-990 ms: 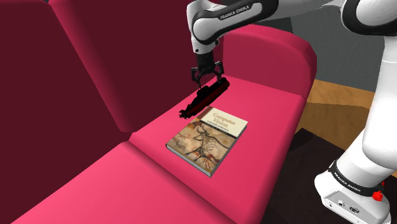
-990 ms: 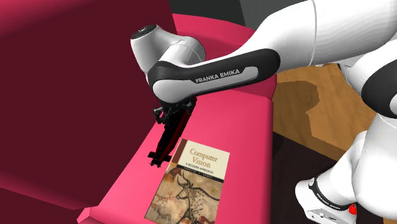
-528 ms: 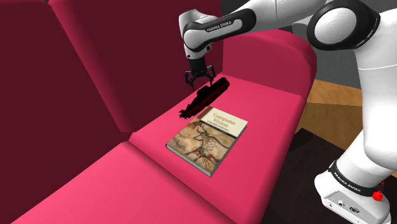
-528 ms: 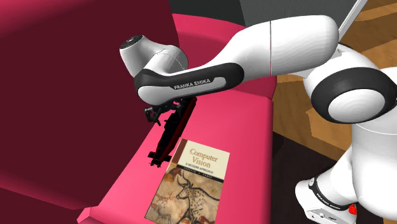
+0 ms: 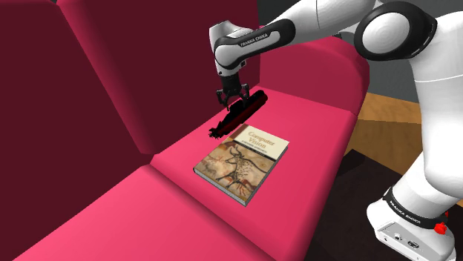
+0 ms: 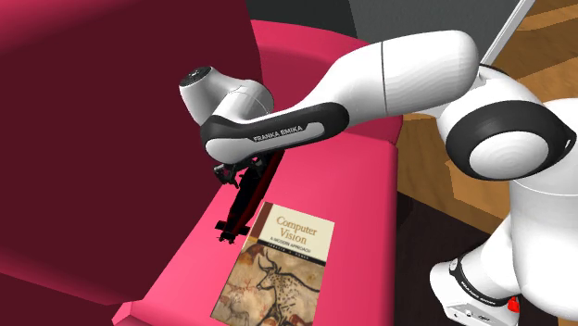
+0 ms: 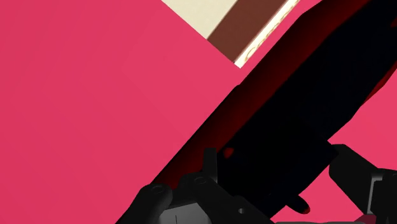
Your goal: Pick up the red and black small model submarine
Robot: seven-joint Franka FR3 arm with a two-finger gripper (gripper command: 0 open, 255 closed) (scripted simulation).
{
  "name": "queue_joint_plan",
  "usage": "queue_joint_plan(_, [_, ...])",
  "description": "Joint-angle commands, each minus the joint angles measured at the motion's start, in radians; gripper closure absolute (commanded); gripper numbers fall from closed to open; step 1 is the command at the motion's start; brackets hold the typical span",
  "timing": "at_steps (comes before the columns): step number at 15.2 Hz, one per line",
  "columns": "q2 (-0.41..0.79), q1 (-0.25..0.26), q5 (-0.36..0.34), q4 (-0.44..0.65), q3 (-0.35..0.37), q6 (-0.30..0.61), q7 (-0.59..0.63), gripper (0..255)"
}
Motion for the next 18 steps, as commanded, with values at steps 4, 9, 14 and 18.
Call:
queue_joint_plan(4, [0.001, 0.000, 0.000, 0.000, 0.000, 0.001, 0.000, 255])
queue_joint_plan(9, [-0.004, 0.000, 0.001, 0.005, 0.001, -0.009, -0.001, 255])
queue_joint_plan(14, [-0.019, 0.002, 0.006, 0.049, 0.003, -0.067, -0.007, 255])
queue_joint_plan(18, [-0.027, 0.005, 0.009, 0.091, 0.005, -0.116, -0.012, 255])
